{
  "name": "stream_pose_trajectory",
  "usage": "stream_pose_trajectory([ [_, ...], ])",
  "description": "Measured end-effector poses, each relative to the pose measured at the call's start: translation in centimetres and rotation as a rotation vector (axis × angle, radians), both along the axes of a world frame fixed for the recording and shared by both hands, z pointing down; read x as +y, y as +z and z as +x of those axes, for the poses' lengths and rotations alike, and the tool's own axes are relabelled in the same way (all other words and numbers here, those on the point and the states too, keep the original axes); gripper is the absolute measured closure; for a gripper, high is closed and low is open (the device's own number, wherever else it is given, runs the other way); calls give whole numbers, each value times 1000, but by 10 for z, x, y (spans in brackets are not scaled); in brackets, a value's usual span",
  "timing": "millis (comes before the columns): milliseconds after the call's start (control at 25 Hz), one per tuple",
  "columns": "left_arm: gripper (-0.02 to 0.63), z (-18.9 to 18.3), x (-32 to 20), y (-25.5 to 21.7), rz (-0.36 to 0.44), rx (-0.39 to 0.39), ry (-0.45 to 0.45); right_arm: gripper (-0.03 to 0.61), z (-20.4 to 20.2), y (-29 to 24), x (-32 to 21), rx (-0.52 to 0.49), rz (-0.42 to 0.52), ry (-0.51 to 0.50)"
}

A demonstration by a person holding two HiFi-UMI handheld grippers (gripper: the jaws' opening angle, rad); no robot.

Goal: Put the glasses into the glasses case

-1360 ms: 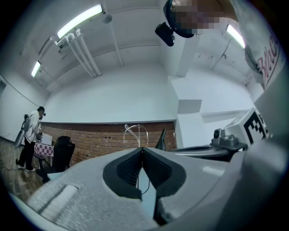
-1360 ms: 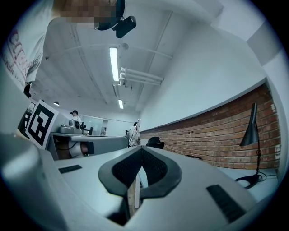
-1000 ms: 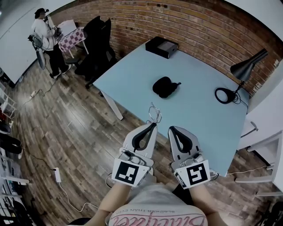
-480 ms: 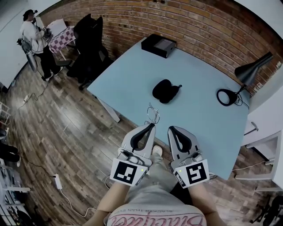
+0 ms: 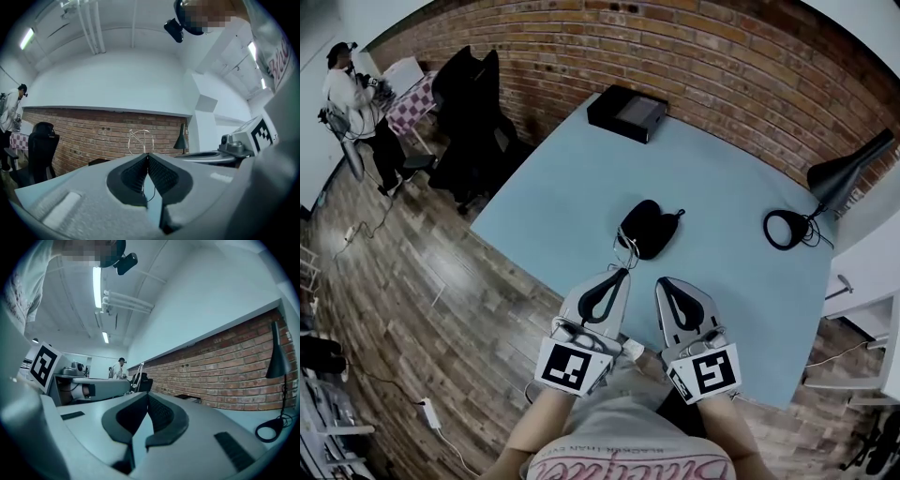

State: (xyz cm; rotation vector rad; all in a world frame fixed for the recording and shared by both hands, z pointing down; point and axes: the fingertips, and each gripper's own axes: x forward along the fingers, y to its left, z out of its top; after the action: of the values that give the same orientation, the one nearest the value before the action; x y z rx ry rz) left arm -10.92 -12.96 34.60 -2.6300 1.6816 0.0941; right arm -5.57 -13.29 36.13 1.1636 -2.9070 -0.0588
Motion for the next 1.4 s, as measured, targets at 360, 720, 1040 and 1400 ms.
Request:
stream_pose_trajectory([
  [360,607,5,-93,8,-77,-18,124,568,6,3,-81,3,-16,114],
  [720,607,23,-142,37,-178,-64,232,568,26,24,-124,-3,-82,236],
  [1040,607,24,-173,88,-374,-53,344,568,28,56,-139,27,-158,373],
  [1400,607,36,-197,184,-776,-1,450,568,29,81,-142,45,-236,489],
])
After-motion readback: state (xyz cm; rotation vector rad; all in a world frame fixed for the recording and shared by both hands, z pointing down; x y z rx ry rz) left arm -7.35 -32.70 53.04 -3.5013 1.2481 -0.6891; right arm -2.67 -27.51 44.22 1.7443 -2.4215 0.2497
